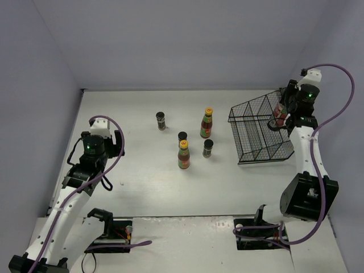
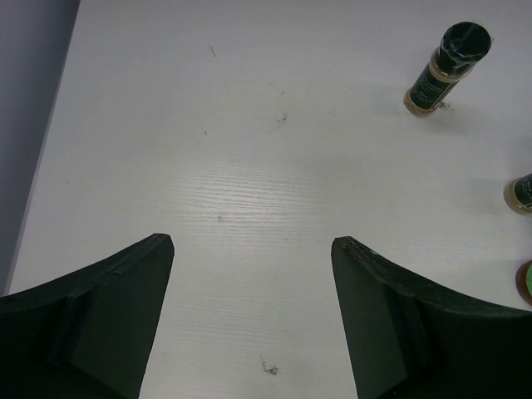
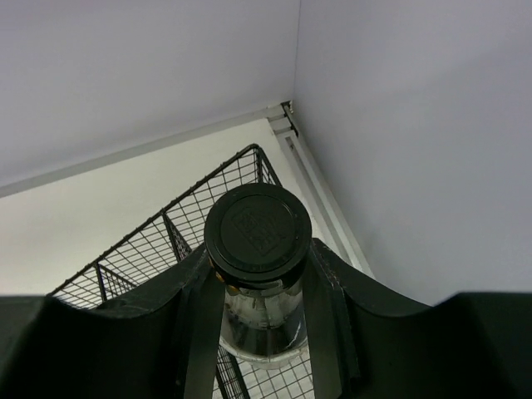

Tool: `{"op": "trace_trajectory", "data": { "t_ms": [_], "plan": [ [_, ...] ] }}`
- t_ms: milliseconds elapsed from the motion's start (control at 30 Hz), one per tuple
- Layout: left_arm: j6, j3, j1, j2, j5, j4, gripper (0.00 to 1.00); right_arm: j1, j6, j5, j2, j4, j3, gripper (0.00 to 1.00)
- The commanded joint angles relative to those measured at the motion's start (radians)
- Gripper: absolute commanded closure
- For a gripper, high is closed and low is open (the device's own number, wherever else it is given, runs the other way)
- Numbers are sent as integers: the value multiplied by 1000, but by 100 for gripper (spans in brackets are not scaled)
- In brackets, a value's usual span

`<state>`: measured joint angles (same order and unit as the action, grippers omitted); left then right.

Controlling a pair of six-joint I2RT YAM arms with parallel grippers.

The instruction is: Organize the condiment bottles

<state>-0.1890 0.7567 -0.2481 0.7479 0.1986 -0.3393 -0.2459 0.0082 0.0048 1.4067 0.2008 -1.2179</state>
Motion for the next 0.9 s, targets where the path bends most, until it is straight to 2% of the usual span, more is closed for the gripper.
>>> {"op": "trace_trajectory", "data": {
  "t_ms": [0, 300, 400, 500, 600, 633, 667, 733, 867],
  "plan": [
    [10, 30, -6, 11, -11, 51, 23, -12, 48, -52, -9, 291, -2, 100],
    [8, 32, -6, 13, -13, 49, 23, -15, 58, -85, 11, 365, 90, 99],
    [8, 32, -5, 13, -14, 49, 23, -15, 49, -94, 14, 376, 109, 96],
    [6, 32, -6, 10, -14, 49, 23, -15, 42, -97, 20, 376, 119, 89],
    [6, 32, -5, 8, -14, 49, 23, -15, 41, -109, 21, 367, 120, 69],
    [6, 32, -5, 7, -16, 48, 23, -13, 44, -114, 20, 362, 118, 56],
    [6, 32, -5, 7, -16, 48, 23, -13, 45, -118, 11, 359, 115, 51],
    [6, 32, -5, 5, -16, 48, 23, -12, 45, -129, 2, 347, 98, 40],
    [5, 32, -5, 2, -18, 49, 23, -6, 38, -147, -14, 276, 26, 26]
  ]
}}
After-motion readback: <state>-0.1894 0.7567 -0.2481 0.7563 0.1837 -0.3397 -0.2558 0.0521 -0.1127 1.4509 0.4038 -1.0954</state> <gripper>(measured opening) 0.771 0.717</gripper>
